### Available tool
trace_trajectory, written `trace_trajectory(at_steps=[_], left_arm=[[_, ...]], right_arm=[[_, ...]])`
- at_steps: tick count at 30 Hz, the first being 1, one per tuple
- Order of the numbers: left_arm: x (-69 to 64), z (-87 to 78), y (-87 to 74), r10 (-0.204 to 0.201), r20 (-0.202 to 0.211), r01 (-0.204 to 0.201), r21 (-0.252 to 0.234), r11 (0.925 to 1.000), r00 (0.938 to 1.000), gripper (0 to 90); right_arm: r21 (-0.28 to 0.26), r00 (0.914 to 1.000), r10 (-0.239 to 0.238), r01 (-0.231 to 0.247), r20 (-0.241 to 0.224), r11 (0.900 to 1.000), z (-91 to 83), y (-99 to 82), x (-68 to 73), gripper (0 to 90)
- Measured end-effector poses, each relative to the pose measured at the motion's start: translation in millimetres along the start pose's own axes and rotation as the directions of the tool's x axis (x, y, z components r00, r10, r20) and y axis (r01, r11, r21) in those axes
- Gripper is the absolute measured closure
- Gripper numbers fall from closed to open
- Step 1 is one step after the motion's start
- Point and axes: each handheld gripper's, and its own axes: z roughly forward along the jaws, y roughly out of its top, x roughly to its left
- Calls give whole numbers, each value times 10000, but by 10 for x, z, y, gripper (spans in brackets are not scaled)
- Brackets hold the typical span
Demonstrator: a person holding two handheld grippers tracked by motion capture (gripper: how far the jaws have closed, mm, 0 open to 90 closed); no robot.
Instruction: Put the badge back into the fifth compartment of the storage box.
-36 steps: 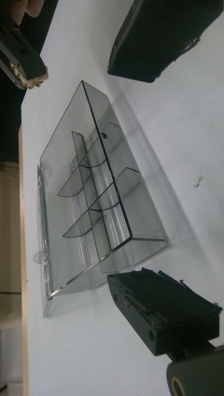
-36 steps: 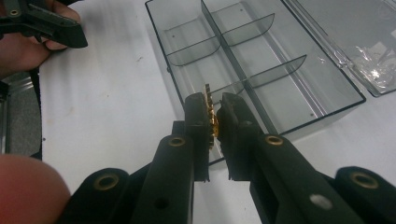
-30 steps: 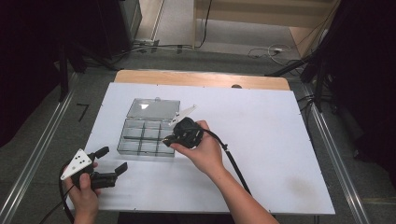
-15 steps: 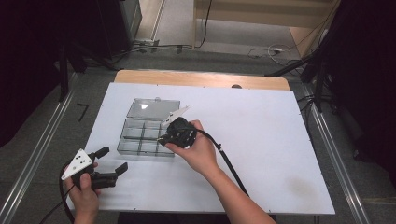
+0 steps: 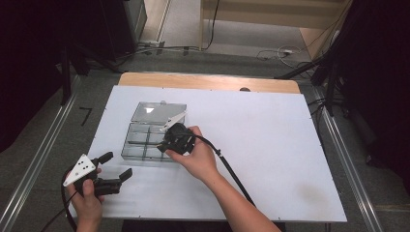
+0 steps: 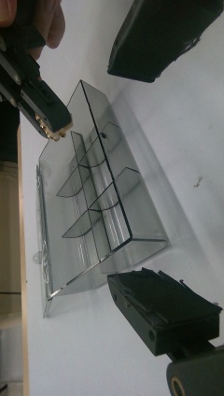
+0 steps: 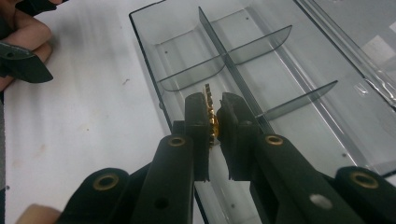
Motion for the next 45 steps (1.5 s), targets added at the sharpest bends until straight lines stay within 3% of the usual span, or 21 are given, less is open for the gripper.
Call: trace_trajectory(at_steps=[3,10,22,23,26,28,33,35,36,38,42,45], left_arm=[[0,0,0,4,3,-4,1,10000,10000,30],[0,1,0,13,11,-13,7,10000,10000,30],[0,1,0,7,34,-7,5,10000,10000,30],[1,1,0,-2,44,2,-1,10000,10000,30],[1,0,0,-17,59,17,-4,10000,10000,29],[2,1,0,-15,60,15,-2,10000,10000,30],[3,0,0,-20,75,20,-2,10000,10000,30],[3,0,0,-59,74,59,-7,10000,10000,30],[4,0,0,-62,76,62,-9,10000,10000,30],[3,1,0,-66,79,66,-8,10000,9999,30],[3,1,-1,-53,74,53,6,10000,10000,30],[2,4,0,-22,70,21,26,10000,10000,30]], right_arm=[[-62,9994,238,-237,262,9997,45,7,5,797],[-154,9988,479,-479,-15,9987,156,13,-7,797],[13,9977,682,-682,-2,9977,355,-6,-6,781],[-147,9968,797,-797,13,9967,353,-10,-8,666],[-365,9960,890,-892,-52,9953,330,-4,-11,625],[-612,9952,951,-963,-214,9935,270,3,-17,499],[-857,9950,939,-966,-346,9916,174,-8,-17,375],[-1089,9948,971,-999,-305,9890,93,-50,-6,214],[-1089,9948,971,-999,-305,9890,93,-50,-6,214],[-1206,9933,1060,-1108,-448,9865,52,-87,-13,99],[-1452,9919,1094,-1179,-650,9824,-42,-161,-27,0],[-1733,9932,1094,-1146,-393,9782,-133,-217,-13,0]])
